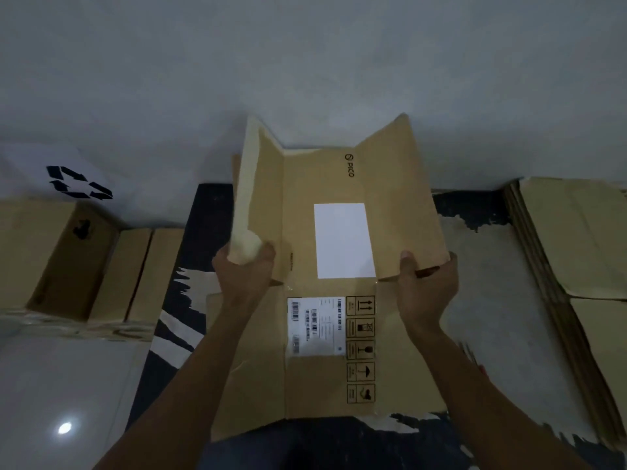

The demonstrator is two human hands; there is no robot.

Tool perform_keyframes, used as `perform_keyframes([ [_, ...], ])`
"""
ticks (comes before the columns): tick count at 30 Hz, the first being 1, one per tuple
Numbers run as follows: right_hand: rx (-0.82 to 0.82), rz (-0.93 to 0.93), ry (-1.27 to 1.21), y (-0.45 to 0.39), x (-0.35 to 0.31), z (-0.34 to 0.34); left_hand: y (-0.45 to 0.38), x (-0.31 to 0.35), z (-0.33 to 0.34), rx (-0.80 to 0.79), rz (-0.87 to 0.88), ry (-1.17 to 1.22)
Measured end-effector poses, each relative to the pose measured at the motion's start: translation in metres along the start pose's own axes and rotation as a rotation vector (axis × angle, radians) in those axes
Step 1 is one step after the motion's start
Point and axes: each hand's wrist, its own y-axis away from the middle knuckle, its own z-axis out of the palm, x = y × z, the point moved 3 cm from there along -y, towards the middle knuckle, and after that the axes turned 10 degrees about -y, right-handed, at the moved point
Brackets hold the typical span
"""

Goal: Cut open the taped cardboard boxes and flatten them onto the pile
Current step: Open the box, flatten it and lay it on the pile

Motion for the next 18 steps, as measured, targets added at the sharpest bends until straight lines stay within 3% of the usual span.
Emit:
perform_keyframes([
  [4, 0.056, -0.034, 0.025, 0.006, 0.013, 0.001, -0.006, -0.016, -0.009, 0.236, 0.277, -0.106],
  [6, 0.074, 0.005, 0.042, 0.012, 0.025, 0.000, -0.011, -0.028, -0.007, 0.288, 0.254, -0.127],
  [10, -0.016, 0.100, 0.236, 0.017, 0.065, -0.001, -0.028, -0.061, 0.012, 0.228, 0.258, -0.400],
  [14, -0.158, 0.160, 0.585, 0.015, 0.100, -0.004, -0.046, -0.095, 0.020, 0.228, 0.267, -0.704],
  [16, -0.220, 0.059, 0.769, 0.021, 0.103, -0.005, -0.055, -0.110, 0.018, 0.249, 0.182, -0.809],
  [18, -0.446, -0.197, 0.932, 0.038, 0.107, 0.002, -0.063, -0.123, 0.016, 0.265, 0.105, -0.902],
])
